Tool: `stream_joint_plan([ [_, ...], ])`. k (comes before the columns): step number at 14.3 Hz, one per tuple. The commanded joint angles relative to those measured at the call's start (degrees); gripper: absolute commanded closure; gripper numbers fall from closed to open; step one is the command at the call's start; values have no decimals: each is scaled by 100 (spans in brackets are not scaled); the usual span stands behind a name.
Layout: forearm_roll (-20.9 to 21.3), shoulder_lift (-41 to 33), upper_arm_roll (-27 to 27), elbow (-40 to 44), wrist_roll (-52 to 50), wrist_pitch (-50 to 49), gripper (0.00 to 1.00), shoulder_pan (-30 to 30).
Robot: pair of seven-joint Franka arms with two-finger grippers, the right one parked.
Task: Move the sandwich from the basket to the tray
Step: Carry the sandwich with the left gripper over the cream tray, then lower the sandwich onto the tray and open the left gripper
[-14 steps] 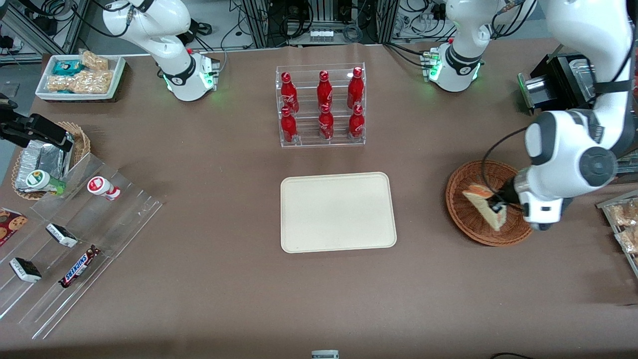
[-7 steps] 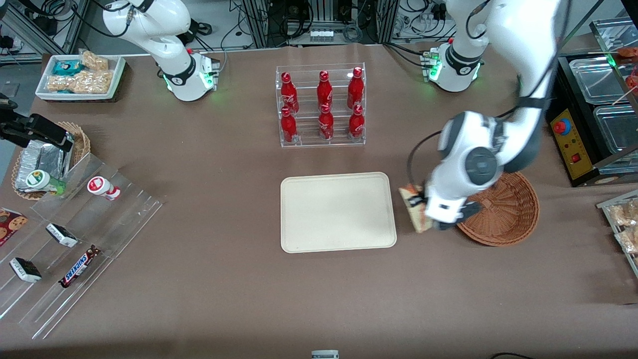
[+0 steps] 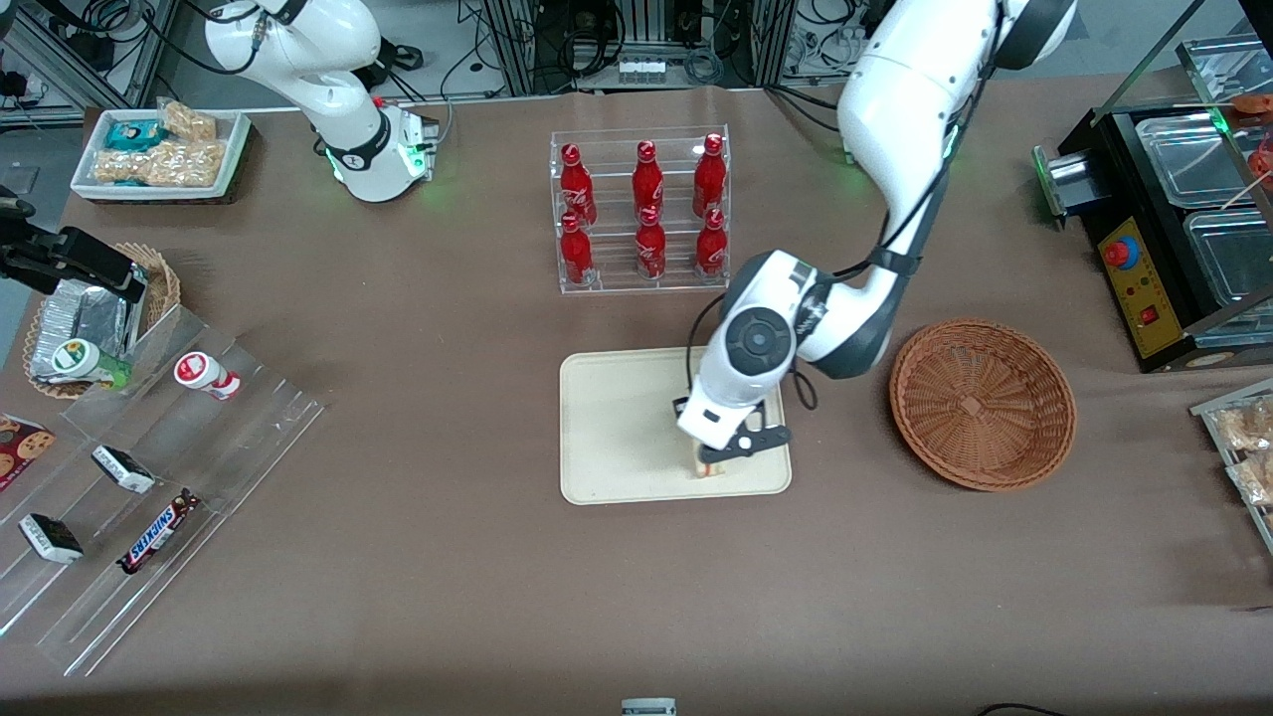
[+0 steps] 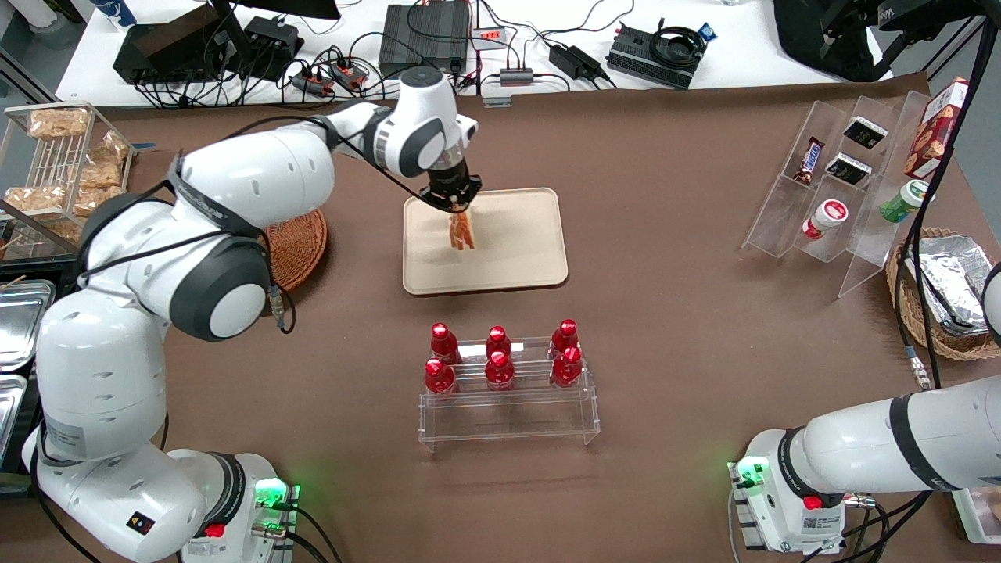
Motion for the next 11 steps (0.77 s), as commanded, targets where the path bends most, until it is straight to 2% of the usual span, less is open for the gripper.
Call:
stream_joint_plan([
  [1, -61, 73, 111, 182, -60, 25, 95, -295],
  [5, -17, 223, 111, 147, -176, 517, 94, -463],
  [9, -61, 337, 111, 129, -202, 518, 89, -533],
  [10, -79, 346, 103, 121, -228, 509, 83, -534],
  [11, -87, 346, 103, 129, -385, 509, 53, -525],
])
